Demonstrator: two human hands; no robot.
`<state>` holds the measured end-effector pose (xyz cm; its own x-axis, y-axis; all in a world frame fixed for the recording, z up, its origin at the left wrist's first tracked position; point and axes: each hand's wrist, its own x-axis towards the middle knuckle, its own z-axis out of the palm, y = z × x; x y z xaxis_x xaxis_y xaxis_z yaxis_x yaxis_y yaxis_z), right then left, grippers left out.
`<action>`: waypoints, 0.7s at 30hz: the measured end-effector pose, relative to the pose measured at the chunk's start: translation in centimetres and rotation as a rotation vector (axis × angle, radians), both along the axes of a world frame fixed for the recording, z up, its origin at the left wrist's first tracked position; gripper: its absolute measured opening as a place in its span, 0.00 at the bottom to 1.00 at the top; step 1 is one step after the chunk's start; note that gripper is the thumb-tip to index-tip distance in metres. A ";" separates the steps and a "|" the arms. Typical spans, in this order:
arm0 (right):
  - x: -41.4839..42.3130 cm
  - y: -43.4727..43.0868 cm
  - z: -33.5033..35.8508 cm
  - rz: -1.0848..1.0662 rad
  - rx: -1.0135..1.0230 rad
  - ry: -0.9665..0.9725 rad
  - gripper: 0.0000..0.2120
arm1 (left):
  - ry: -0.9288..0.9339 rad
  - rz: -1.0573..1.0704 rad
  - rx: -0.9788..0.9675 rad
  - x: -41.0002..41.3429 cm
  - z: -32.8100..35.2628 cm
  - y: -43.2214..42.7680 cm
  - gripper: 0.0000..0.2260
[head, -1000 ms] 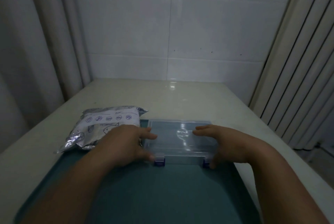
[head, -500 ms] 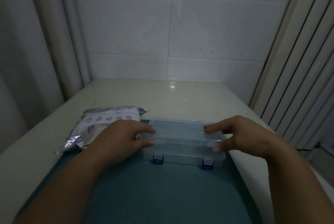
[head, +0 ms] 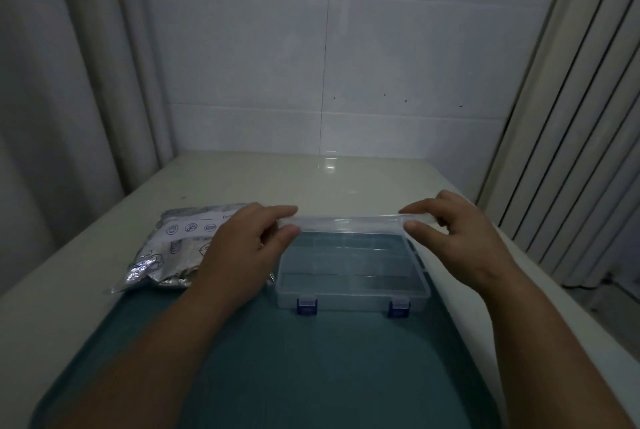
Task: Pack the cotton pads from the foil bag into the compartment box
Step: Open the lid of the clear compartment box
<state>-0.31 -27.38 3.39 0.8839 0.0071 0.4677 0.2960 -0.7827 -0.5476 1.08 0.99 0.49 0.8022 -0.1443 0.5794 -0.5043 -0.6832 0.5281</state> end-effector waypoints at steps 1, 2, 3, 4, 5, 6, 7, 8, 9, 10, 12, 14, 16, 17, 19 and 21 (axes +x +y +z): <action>0.0 0.1 -0.1 -0.019 0.000 -0.018 0.09 | 0.005 0.001 -0.020 0.0 0.0 -0.1 0.16; -0.1 0.1 -0.1 -0.031 0.008 -0.028 0.09 | 0.008 -0.001 -0.044 0.0 0.0 -0.1 0.17; -0.1 0.2 -0.1 -0.035 0.021 -0.031 0.09 | 0.010 -0.003 -0.067 0.1 0.0 -0.1 0.19; -0.1 0.3 -0.2 -0.034 0.034 -0.032 0.08 | 0.009 -0.006 -0.086 0.0 0.0 -0.1 0.20; -0.1 0.3 -0.2 -0.034 0.047 -0.038 0.08 | 0.005 -0.007 -0.102 0.0 0.0 -0.2 0.22; 0.0 0.4 -0.3 -0.036 0.066 -0.055 0.08 | 0.004 -0.009 -0.114 0.1 0.0 -0.2 0.24; 0.0 0.4 -0.3 -0.039 0.089 -0.076 0.09 | 0.006 -0.013 -0.125 0.1 0.0 -0.3 0.26; 0.1 0.5 -0.3 -0.045 0.116 -0.097 0.09 | 0.012 -0.020 -0.141 0.1 0.0 -0.5 0.28; 0.1 0.5 -0.2 -0.053 0.139 -0.112 0.10 | 0.024 -0.035 -0.163 0.2 -0.1 -0.6 0.31; 0.1 0.6 -0.2 -0.060 0.162 -0.124 0.11 | 0.040 -0.058 -0.185 0.3 -0.1 -0.6 0.34; 0.1 0.9 -0.2 -0.059 0.225 -0.122 0.20 | 0.081 -0.116 -0.169 0.5 -0.3 -0.7 0.40; 0.3 1.2 -0.2 -0.020 0.298 -0.058 0.30 | 0.144 -0.138 -0.066 0.5 -0.4 -0.8 0.43; 0.5 1.5 -0.4 -0.012 0.282 -0.021 0.33 | 0.179 -0.125 -0.011 0.6 -0.7 -0.7 0.44; 0.6 1.6 -0.5 -0.025 0.242 -0.015 0.31 | 0.179 -0.121 -0.008 0.6 -0.7 -0.6 0.44; 0.7 1.9 -0.9 -0.045 0.125 0.017 0.26 | 0.161 -0.107 0.036 0.6 -0.8 -0.4 0.41; 0.8 2.4 -1.3 -0.022 0.006 0.100 0.22 | 0.142 -0.059 0.151 0.4 -0.8 -0.3 0.35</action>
<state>0.49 -24.97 2.06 0.9262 -0.0150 0.3766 0.2224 -0.7850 -0.5782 1.48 0.70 -0.27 0.8618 -0.2700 0.4295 -0.4737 -0.7312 0.4908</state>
